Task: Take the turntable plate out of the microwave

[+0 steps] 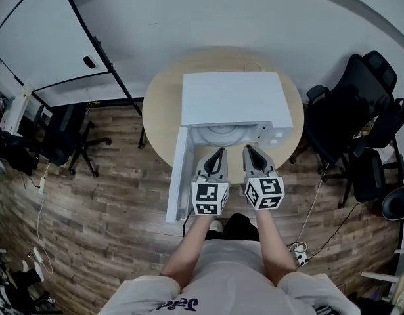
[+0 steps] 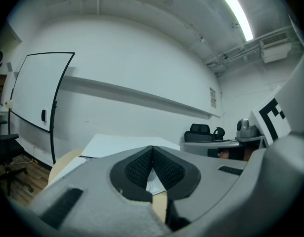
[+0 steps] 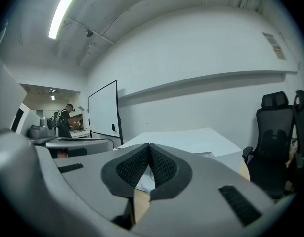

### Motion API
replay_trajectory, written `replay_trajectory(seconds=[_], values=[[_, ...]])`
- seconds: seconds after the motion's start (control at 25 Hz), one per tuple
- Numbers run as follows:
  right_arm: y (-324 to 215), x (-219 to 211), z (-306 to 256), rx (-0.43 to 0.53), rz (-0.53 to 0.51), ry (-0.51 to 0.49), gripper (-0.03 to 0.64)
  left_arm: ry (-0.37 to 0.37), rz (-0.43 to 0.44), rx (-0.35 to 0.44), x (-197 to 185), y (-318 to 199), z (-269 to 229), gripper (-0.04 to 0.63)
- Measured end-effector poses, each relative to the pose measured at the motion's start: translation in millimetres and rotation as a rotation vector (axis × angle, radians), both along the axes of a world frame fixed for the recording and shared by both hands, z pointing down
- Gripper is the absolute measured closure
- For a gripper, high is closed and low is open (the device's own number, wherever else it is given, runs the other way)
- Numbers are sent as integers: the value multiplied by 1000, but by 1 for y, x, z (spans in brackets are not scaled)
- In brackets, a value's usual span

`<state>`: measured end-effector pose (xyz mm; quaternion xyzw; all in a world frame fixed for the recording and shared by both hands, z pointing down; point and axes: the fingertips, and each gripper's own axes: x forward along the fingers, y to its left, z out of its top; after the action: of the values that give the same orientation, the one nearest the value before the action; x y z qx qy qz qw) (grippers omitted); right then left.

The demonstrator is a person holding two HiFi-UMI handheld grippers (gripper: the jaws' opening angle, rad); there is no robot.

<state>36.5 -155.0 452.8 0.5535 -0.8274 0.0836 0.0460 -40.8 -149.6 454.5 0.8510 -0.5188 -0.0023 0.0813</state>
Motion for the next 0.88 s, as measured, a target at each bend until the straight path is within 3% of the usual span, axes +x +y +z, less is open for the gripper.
replay_trajectory(seconds=[0.48, 0.88], values=[[-31, 4, 34, -49, -27, -28, 603, 12, -20, -103, -2, -35, 51, 581], [-42, 18, 94, -182, -52, -57, 603, 61, -30, -239, 5, -44, 108, 581]])
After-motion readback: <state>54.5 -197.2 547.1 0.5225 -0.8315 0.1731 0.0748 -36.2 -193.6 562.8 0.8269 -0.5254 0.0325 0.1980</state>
